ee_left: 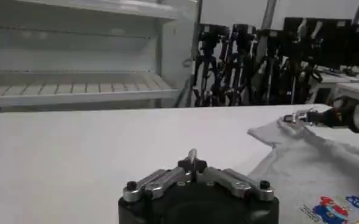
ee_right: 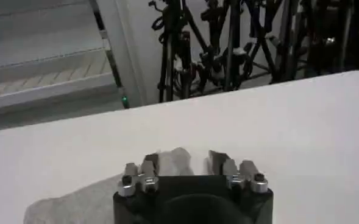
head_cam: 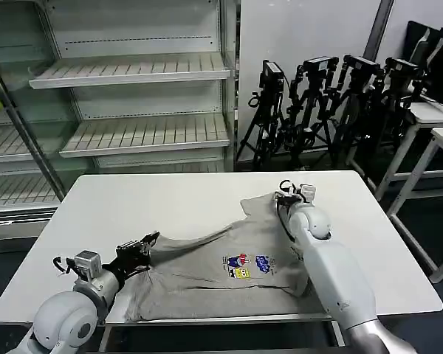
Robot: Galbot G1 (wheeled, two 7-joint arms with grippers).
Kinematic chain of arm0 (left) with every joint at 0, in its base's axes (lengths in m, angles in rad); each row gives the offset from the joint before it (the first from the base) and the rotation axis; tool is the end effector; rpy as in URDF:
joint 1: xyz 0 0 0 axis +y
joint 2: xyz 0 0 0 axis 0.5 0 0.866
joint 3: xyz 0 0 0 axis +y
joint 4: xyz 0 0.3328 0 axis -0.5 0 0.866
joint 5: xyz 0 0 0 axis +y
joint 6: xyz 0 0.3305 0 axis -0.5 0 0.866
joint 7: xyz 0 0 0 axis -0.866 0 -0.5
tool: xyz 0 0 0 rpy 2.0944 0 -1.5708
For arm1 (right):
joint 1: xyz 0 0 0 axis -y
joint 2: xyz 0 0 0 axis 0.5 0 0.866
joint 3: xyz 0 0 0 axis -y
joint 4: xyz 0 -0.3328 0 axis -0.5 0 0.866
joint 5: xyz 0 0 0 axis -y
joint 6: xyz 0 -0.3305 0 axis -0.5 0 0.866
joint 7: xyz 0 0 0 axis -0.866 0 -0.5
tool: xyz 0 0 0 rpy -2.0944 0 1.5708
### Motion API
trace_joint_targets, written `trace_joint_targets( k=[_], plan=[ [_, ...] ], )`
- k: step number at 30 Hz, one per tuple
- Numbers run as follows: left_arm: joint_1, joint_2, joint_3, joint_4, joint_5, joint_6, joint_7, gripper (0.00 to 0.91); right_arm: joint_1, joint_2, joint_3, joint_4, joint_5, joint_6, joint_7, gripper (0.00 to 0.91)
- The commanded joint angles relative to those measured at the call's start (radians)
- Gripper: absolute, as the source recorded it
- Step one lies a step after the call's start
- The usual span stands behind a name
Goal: Fold and organize the clothes.
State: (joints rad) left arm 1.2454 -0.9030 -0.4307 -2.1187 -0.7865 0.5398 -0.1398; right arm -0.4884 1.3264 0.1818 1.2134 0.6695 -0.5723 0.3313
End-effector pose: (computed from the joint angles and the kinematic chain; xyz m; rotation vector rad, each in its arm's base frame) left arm 0.2474 0.0789 -0.1949 -0.4346 -2.7301 0.0544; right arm 0.4913 -0.0078 -0.2356 -0.0106 -2.6253 -0.1851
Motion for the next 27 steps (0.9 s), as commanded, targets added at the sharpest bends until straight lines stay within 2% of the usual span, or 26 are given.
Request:
trace_joint_targets(
  k=[1, 9, 12, 17, 27],
  plan=[
    [0.003, 0.003, 0.0, -0.005, -0.001, 0.002, 0.002, 0.03, 0.027, 0.011, -0.024, -0.053, 0.023, -0.01, 0.006, 0.0],
    [0.001, 0.003, 0.001, -0.01, -0.006, 0.003, 0.002, 0.03, 0.007, 0.015, -0.003, -0.017, 0.033, -0.005, 0.007, 0.0],
    [0.0, 0.002, -0.001, -0.013, -0.007, 0.002, 0.002, 0.03, -0.006, 0.011, 0.006, 0.027, 0.026, 0.031, 0.0, 0.0],
    [-0.008, 0.002, -0.008, -0.015, -0.014, 0.0, 0.001, 0.03, -0.065, -0.024, 0.018, 0.169, -0.012, 0.121, -0.024, 0.0],
    [0.011, 0.0, -0.024, -0.034, -0.017, -0.001, 0.002, 0.03, -0.267, -0.097, 0.102, 0.456, -0.055, 0.184, -0.061, 0.0]
  ],
)
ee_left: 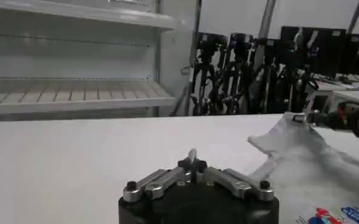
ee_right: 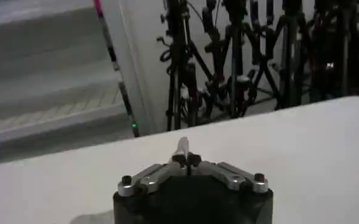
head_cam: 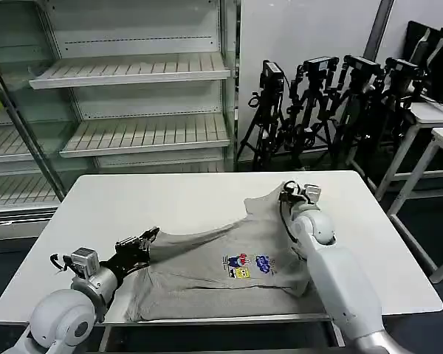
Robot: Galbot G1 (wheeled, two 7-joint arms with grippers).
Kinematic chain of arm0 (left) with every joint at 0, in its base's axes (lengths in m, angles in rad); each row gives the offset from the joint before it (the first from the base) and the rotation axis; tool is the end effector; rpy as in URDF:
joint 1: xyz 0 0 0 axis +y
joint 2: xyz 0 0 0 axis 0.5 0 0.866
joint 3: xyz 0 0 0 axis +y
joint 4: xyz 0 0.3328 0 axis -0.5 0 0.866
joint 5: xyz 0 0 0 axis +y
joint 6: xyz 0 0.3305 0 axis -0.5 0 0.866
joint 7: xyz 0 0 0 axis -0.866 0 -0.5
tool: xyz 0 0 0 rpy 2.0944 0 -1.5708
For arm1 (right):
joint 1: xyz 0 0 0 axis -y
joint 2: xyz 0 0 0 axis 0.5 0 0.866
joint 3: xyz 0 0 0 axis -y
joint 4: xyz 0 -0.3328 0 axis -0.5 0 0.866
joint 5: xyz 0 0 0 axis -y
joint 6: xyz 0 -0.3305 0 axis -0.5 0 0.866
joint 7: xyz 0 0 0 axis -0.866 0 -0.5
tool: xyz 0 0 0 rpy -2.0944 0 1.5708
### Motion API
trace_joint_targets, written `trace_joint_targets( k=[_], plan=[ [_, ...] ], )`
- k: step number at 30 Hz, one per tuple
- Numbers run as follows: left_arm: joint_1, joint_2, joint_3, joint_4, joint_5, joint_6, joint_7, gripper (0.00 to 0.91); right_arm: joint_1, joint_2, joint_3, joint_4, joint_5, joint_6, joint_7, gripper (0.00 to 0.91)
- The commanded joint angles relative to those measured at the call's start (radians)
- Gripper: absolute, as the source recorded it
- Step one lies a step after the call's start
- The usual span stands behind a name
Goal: Fold and organize the clothes.
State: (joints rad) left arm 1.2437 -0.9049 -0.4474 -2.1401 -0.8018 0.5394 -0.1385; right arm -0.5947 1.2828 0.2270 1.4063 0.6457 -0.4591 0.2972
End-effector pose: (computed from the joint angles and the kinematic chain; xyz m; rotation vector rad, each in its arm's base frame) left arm 0.2459 0.0789 -0.1863 -0.4478 -2.7536 0.0736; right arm 0.4545 -0.0185 -0.2217 0.0331 -2.8181 -0.2370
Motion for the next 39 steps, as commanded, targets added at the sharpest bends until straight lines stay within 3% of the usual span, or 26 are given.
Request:
trace_joint_targets(
  k=[1, 11, 13, 17, 24, 34, 35, 36, 37, 39],
  plan=[
    [0.016, 0.003, -0.01, -0.018, -0.003, -0.001, 0.001, 0.03, -0.194, -0.062, 0.072, 0.303, -0.04, 0.083, -0.031, 0.0],
    [0.099, 0.014, -0.066, -0.067, -0.007, -0.004, 0.01, 0.03, -0.565, -0.097, 0.237, 0.6, -0.113, 0.159, -0.084, 0.0],
    [0.121, 0.017, -0.079, -0.078, -0.007, -0.006, 0.013, 0.03, -0.642, -0.101, 0.286, 0.638, -0.173, 0.192, -0.112, 0.0],
    [0.161, 0.014, -0.099, -0.092, -0.005, -0.01, 0.013, 0.03, -0.788, -0.094, 0.353, 0.701, -0.192, 0.223, -0.152, 0.0],
    [0.248, -0.009, -0.098, -0.102, 0.06, -0.035, 0.02, 0.03, -0.923, -0.068, 0.386, 0.706, -0.234, 0.251, -0.179, 0.0],
    [0.252, -0.042, -0.069, -0.029, 0.161, -0.068, 0.024, 0.04, -0.919, -0.042, 0.348, 0.634, -0.291, 0.232, -0.156, 0.0],
    [0.253, -0.043, -0.072, -0.024, 0.161, -0.062, 0.022, 0.111, -0.92, -0.041, 0.346, 0.635, -0.292, 0.222, -0.15, 0.111],
    [0.256, -0.045, -0.073, -0.024, 0.161, -0.054, 0.017, 0.554, -0.92, -0.04, 0.346, 0.638, -0.291, 0.22, -0.148, 0.907],
    [0.258, -0.046, -0.075, -0.029, 0.159, -0.053, 0.015, 0.907, -0.922, -0.038, 0.347, 0.643, -0.29, 0.223, -0.145, 0.907],
    [0.267, -0.051, -0.083, -0.041, 0.157, -0.053, 0.017, 0.907, -0.927, -0.037, 0.351, 0.657, -0.289, 0.229, -0.139, 0.907]
  ],
)
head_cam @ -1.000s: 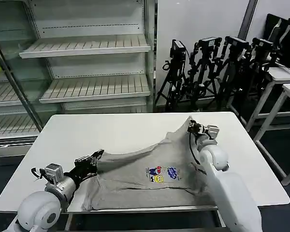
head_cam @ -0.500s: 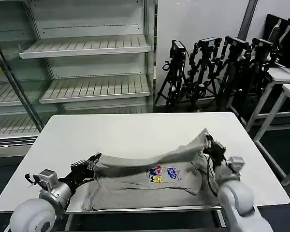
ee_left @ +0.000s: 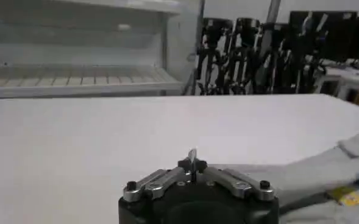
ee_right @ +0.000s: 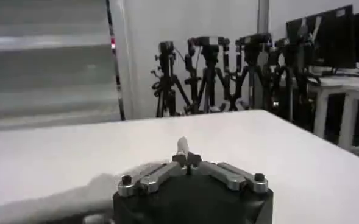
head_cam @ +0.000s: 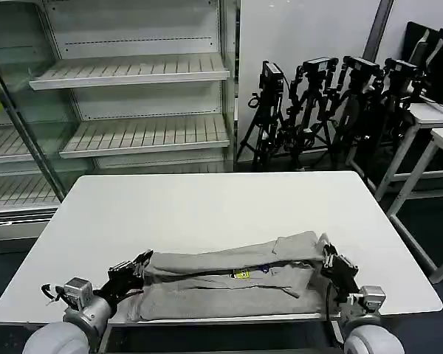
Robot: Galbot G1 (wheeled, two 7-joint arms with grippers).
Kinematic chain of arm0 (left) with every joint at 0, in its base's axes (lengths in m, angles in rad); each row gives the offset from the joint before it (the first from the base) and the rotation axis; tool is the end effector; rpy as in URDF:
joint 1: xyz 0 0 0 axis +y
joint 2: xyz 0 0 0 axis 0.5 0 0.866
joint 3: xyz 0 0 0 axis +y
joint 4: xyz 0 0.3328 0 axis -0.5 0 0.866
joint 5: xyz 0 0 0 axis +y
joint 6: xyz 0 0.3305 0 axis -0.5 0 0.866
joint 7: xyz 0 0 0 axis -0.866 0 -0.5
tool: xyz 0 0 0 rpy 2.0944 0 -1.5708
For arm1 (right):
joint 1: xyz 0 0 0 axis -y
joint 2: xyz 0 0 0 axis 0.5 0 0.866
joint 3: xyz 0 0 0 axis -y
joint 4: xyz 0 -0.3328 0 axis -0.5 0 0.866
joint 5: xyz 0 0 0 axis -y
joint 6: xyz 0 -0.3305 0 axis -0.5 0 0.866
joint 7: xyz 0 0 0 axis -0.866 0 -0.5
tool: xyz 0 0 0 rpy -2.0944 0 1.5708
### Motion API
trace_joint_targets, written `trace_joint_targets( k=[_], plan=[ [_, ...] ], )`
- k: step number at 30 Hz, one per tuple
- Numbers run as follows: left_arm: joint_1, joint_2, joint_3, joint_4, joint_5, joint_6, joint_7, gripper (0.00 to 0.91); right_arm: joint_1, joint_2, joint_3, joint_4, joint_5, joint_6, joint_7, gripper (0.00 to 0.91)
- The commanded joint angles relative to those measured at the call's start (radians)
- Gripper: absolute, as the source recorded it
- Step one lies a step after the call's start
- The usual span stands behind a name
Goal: Fold and organize the clothes.
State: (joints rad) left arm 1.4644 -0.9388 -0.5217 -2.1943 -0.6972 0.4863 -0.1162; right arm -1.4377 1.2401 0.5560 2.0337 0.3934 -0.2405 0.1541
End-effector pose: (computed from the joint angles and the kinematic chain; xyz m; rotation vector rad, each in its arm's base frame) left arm 0.1995 0.0822 -0.2121 -0.3767 -2.7133 0.0368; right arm 0.2078 -0.0692 -0.2716 -0.0366 -2.9506 -0.0725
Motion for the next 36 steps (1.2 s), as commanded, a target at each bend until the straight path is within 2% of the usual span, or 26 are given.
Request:
trace_joint_targets(
  k=[1, 7, 19, 33, 34, 35, 36],
  plan=[
    [0.051, -0.019, -0.012, 0.004, 0.051, 0.0, -0.004, 0.907, -0.091, 0.005, 0.026, 0.039, -0.036, 0.023, 0.007, 0.907],
    [0.097, -0.051, -0.048, -0.057, 0.043, -0.002, -0.007, 0.907, -0.151, 0.001, 0.07, 0.112, -0.037, 0.1, 0.023, 0.907],
    [0.172, -0.213, -0.021, -0.129, 0.046, 0.015, -0.076, 0.907, -0.259, 0.012, 0.127, 0.221, -0.037, 0.113, 0.028, 0.907],
    [0.103, -0.326, 0.045, 0.022, 0.069, -0.031, -0.182, 0.907, -0.307, 0.041, 0.128, 0.255, -0.045, 0.119, 0.036, 0.907],
    [0.103, -0.334, 0.049, 0.028, 0.07, -0.036, -0.186, 0.685, -0.312, 0.044, 0.129, 0.261, -0.046, 0.119, 0.036, 0.907],
    [0.102, -0.338, 0.053, 0.032, 0.07, -0.045, -0.19, 0.554, -0.313, 0.047, 0.128, 0.263, -0.046, 0.119, 0.036, 0.907],
    [0.101, -0.345, 0.057, 0.037, 0.071, -0.051, -0.194, 0.312, -0.314, 0.048, 0.128, 0.264, -0.047, 0.119, 0.036, 0.907]
  ],
)
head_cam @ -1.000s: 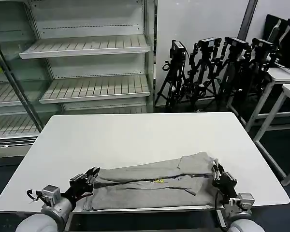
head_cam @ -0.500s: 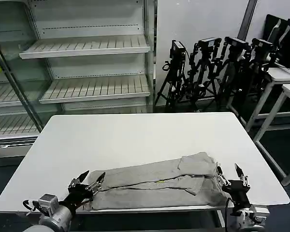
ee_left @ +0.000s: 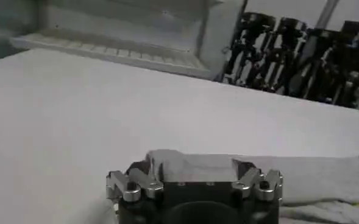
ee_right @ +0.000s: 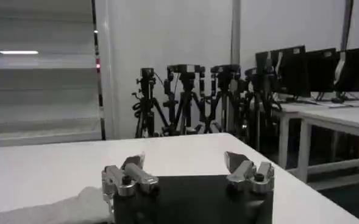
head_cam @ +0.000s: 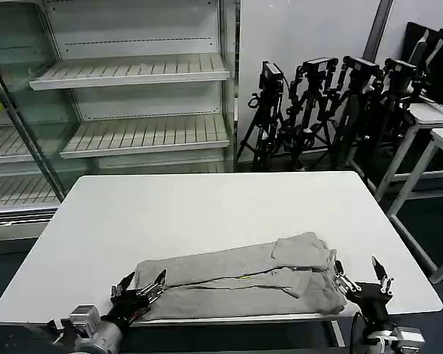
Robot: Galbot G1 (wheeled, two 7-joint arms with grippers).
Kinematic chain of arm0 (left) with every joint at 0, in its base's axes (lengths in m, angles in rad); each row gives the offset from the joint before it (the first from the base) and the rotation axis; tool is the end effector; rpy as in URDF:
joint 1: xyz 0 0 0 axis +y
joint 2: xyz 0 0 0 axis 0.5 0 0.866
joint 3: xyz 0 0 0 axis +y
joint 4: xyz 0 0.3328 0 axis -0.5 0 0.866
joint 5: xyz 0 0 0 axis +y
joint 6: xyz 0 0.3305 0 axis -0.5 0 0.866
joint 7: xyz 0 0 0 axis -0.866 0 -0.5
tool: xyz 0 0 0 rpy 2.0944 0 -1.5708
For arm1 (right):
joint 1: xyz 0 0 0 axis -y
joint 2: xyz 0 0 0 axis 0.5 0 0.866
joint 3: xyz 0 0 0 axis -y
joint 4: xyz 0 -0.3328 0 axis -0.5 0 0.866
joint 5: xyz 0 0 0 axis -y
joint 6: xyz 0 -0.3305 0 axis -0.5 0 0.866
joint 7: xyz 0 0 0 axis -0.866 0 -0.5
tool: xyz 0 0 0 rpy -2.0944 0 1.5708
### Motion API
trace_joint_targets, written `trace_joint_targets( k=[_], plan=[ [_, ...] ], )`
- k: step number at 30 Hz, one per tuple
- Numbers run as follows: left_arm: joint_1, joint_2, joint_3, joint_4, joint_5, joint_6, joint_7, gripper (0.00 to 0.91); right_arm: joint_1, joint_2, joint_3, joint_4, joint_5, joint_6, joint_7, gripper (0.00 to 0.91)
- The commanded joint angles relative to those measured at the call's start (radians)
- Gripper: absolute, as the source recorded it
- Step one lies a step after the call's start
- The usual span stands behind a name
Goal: Fold and organize the clothes.
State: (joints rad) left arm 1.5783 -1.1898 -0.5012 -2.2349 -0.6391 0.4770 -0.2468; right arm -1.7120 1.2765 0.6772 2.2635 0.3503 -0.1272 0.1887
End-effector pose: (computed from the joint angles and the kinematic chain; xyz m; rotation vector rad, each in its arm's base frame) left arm 0.1626 0.0426 -0.2370 -0.1273 -2.6750 0.2850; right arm 0.1329 -0.0726 -0.2379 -0.1738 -3.0457 -0.0191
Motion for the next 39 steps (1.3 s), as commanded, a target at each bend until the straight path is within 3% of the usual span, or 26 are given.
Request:
trace_joint_targets(
  k=[1, 4, 14, 23, 32, 39],
  plan=[
    [-0.012, -0.098, 0.039, 0.079, 0.013, -0.045, -0.065, 0.151, -0.04, 0.013, 0.006, 0.036, -0.004, 0.006, 0.002, 0.907],
    [-0.004, -0.108, 0.047, 0.07, 0.002, -0.054, -0.063, 0.04, -0.045, 0.017, 0.008, 0.042, -0.004, 0.007, 0.002, 0.907],
    [-0.003, -0.128, 0.054, 0.056, -0.082, -0.063, -0.054, 0.04, -0.061, 0.038, 0.005, 0.063, -0.006, 0.008, 0.006, 0.907],
    [0.0, -0.118, 0.002, 0.044, -0.295, -0.077, -0.047, 0.03, -0.063, 0.054, 0.006, 0.077, -0.004, 0.004, 0.009, 0.907],
    [-0.012, -0.058, -0.195, 0.059, -0.577, -0.055, -0.051, 0.04, -0.052, 0.06, -0.002, 0.082, -0.005, -0.003, 0.01, 0.907],
    [-0.053, 0.065, -0.459, 0.187, -0.791, 0.002, -0.052, 0.04, -0.036, 0.055, 0.002, 0.075, 0.002, -0.01, 0.012, 0.907]
  ],
)
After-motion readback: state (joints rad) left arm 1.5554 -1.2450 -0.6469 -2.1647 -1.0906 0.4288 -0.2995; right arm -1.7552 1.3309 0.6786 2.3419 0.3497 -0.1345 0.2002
